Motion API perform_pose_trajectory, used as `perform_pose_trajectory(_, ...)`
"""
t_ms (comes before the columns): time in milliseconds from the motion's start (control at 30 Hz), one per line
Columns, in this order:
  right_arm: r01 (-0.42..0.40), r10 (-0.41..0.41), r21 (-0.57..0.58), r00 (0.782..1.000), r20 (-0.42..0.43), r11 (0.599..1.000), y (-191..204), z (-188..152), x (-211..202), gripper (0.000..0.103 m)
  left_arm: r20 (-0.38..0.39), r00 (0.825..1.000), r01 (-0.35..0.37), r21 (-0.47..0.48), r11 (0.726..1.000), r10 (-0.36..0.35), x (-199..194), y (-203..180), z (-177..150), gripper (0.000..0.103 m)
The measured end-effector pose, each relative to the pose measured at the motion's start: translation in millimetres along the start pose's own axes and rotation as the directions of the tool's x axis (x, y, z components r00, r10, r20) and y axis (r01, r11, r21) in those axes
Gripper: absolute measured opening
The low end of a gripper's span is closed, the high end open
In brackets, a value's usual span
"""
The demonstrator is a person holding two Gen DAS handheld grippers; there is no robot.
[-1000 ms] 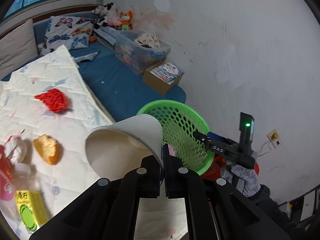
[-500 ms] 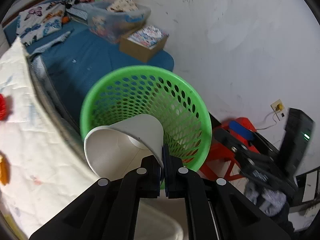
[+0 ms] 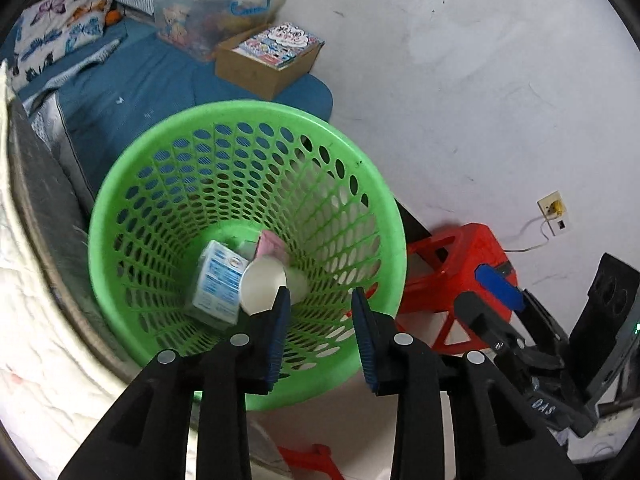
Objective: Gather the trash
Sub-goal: 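Open the left gripper to drop the paper cup into the basket, then move both open grippers back over the mattress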
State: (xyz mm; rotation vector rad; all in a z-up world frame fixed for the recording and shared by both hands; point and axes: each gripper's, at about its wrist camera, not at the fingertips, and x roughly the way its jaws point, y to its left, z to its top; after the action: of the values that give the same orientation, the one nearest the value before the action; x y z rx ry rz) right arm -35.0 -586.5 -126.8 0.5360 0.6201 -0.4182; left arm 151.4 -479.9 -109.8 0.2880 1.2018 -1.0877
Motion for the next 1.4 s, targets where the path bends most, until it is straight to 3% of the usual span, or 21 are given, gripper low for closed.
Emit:
perform_pose_trajectory(333,-0.052,0.052,-0.035,0.999,0.0,0.998,23,-5,-10,0.08,0.102,0.994,-0.047,-0.027,0.999,0.05,-56,19,-35,0.03)
perform_pose_trajectory(700,-0.14,0.139,-0.139,0.99,-0.017,0.98,89,-8,-17,0.082,0.224,0.961,-0.129,-0.147,0.981,0.16,-129,70,-99,0.03)
perform_pose_trajectory(800,-0.164,0.161,-0.163,0.987,-0.028,0.973,107,-9,-16,0.082,0.254,0.943,-0.17,-0.191,0.967,0.216,-152,87,-118,0.035)
perform_pose_trajectory(967,-0.202,0.197,-0.21,0.979,-0.044,0.957,138,-11,-13,0.082,0.291,0.897,-0.254,-0.278,0.926,0.333,-189,122,-154,0.036)
perform_pose_trajectory(1167,-0.248,0.237,-0.268,0.969,-0.074,0.931,178,-17,-8,0.082,0.315,0.855,-0.275,-0.398,0.875,0.412,-230,166,-187,0.038)
perform_pose_trajectory(1300,-0.282,0.265,-0.293,0.959,-0.098,0.914,201,-21,-4,0.082,0.343,0.81,-0.295,-0.462,0.836,0.475,-259,190,-208,0.042)
perform_pose_trajectory(1400,-0.308,0.285,-0.326,0.951,-0.117,0.894,223,-26,-1,0.082,0.348,0.786,-0.3,-0.507,0.808,0.511,-278,207,-224,0.042)
